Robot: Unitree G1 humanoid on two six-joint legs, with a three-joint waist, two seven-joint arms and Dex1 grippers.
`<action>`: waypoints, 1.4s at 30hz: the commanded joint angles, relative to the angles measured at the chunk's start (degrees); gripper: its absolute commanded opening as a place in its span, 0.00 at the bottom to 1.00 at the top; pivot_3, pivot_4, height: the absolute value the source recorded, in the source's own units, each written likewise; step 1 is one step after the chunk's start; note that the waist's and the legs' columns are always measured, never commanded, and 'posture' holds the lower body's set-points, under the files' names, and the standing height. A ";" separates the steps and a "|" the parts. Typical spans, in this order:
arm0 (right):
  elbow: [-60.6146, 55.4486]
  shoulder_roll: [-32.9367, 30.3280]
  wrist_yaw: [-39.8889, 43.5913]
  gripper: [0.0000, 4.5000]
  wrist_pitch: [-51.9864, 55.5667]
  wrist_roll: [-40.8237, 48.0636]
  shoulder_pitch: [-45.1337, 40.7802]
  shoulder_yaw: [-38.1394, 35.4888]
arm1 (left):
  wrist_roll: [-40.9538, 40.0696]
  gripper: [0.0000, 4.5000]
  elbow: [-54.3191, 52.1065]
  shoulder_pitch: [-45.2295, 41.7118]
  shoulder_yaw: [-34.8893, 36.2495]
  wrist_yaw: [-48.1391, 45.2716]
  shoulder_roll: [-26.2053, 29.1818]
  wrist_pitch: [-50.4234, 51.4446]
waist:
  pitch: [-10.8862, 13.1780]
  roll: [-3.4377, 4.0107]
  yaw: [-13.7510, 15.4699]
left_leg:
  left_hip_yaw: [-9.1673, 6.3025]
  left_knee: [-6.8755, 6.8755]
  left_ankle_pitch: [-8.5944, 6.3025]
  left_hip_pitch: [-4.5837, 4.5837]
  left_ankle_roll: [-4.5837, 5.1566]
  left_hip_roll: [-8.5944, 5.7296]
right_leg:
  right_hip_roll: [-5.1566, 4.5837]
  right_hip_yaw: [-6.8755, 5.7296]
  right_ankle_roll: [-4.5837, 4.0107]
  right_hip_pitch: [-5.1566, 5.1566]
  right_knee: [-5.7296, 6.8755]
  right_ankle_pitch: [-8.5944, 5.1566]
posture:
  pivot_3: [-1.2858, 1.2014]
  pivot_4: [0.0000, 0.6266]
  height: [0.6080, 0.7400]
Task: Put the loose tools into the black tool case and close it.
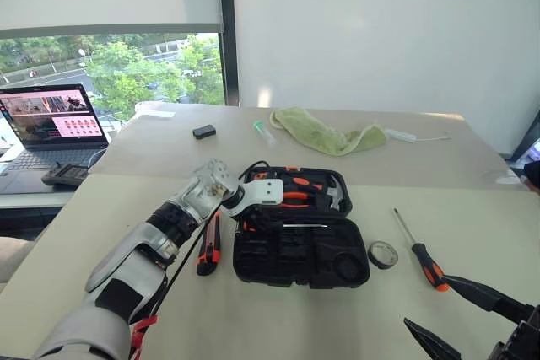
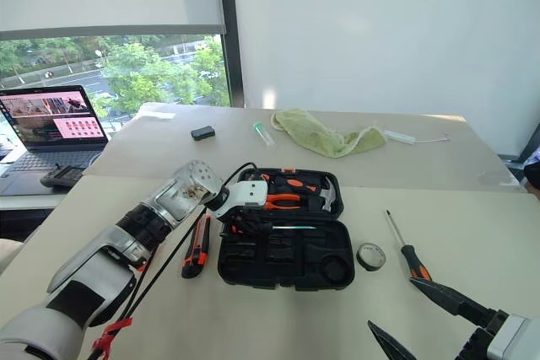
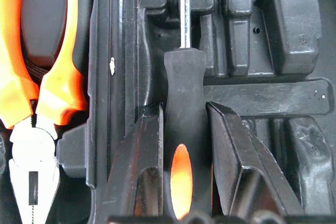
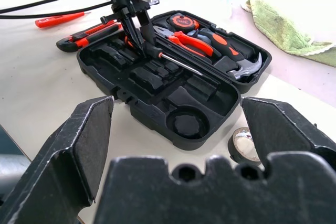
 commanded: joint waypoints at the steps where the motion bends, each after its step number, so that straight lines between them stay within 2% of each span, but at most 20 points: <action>1: -1.95 -0.38 -0.25 1.00 -2.18 -0.15 0.53 -0.04 | 2.10 0.17 0.94 -1.39 1.31 1.16 -0.86 -0.12 | 0.00 0.00 0.23 | 0.00 0.03 0.00 -0.01 0.00 0.00 | 0.00 0.00 -0.01 0.00 0.01 -0.01 | 0.52 0.24 1.00; 2: -1.95 -0.37 -0.30 1.00 -2.16 -0.26 0.54 0.06 | 1.92 0.28 0.80 -1.36 1.86 1.22 -1.09 0.26 | 0.00 0.00 0.29 | -0.01 0.06 0.00 -0.01 0.00 0.00 | 0.00 0.00 -0.01 0.01 0.02 0.00 | 0.52 0.24 1.00; 8: -1.95 -0.41 -0.42 1.00 -1.78 -0.74 -0.02 0.67 | -1.21 0.71 -6.39 0.30 5.80 -0.19 0.56 4.10 | 0.00 0.00 0.30 | -0.06 0.17 -0.02 -0.14 0.03 0.00 | 0.00 -0.04 0.00 -0.04 0.04 0.01 | 0.52 0.24 1.00; 13: -1.95 -0.59 -0.42 1.00 -1.42 -0.99 -0.59 0.84 | -6.41 0.71 -16.62 4.04 12.89 0.68 2.84 8.71 | 0.00 0.01 0.19 | -0.07 0.12 -0.04 -0.17 0.06 0.04 | -0.04 -0.03 0.11 -0.12 0.03 0.05 | 0.52 0.24 1.00; 17: -1.77 -0.90 -0.53 1.00 -0.96 -0.91 -1.34 0.68 | -11.23 0.47 -22.49 8.15 19.26 4.67 1.70 13.37 | -0.01 0.02 0.18 | -0.11 0.12 -0.04 -0.16 0.05 0.04 | -0.07 -0.04 0.12 -0.11 0.05 0.03 | 0.52 0.24 1.00; 18: -1.65 -0.99 -0.52 1.00 -0.89 -0.94 -1.54 0.70 | -11.91 0.37 -23.36 9.07 19.96 5.79 1.01 13.94 | -0.01 0.03 0.20 | -0.12 0.12 -0.04 -0.16 0.06 0.04 | -0.07 -0.05 0.12 -0.09 0.04 0.03 | 0.52 0.24 1.00; 22: -1.42 -1.31 -0.83 1.00 -0.46 -1.18 -2.53 0.81 | -14.51 0.05 -23.65 13.77 24.69 16.77 -6.56 16.93 | -0.01 0.02 0.55 | -0.19 0.21 -0.04 -0.11 0.06 0.00 | -0.12 -0.11 0.15 0.05 0.04 0.05 | 0.52 0.24 1.00; 23: -1.44 -1.32 -0.90 1.00 -0.42 -1.12 -2.63 0.70 | -15.19 0.01 -23.77 14.91 26.04 19.46 -8.75 17.29 | -0.01 0.02 0.55 | -0.21 0.26 -0.05 -0.13 0.08 -0.01 | -0.13 -0.12 0.17 0.07 0.04 0.06 | 0.52 0.24 1.00; 27: -1.93 -1.34 -1.49 1.00 -0.91 -0.96 -1.97 0.83 | -13.20 0.01 -22.00 19.77 26.80 30.09 -14.95 15.82 | 0.00 0.01 0.36 | -0.21 0.25 -0.06 -0.13 0.10 -0.01 | -0.13 -0.08 0.22 0.06 0.02 0.10 | 0.52 0.24 1.00; 32: -1.95 -1.54 -1.98 1.00 -2.45 -0.70 -0.14 0.95 | -7.34 0.01 -17.23 23.23 21.52 37.66 -16.24 15.64 | -0.01 0.02 0.18 | -0.20 0.13 -0.05 -0.03 0.06 -0.01 | -0.11 -0.04 0.19 0.07 0.04 0.11 | 0.52 0.24 1.00; 36: -1.95 -2.72 -2.85 1.00 -1.85 0.14 0.70 0.09 | -4.21 0.01 -16.10 25.82 14.42 36.30 -14.17 18.34 | -0.51 0.01 0.31 | -0.21 0.12 -0.06 0.13 0.07 -0.01 | -0.19 -0.05 0.12 0.23 -0.01 0.07 | 0.52 0.24 1.00; 42: -1.56 -9.04 -12.53 1.00 7.91 0.91 -4.20 0.14 | -3.01 0.01 -13.93 25.37 11.50 35.29 -13.87 15.81 | -1.42 -0.12 0.09 | -0.13 -0.21 -0.07 0.74 0.07 0.00 | -0.63 -0.04 -0.28 0.45 -0.08 -0.18 | 0.52 0.24 1.00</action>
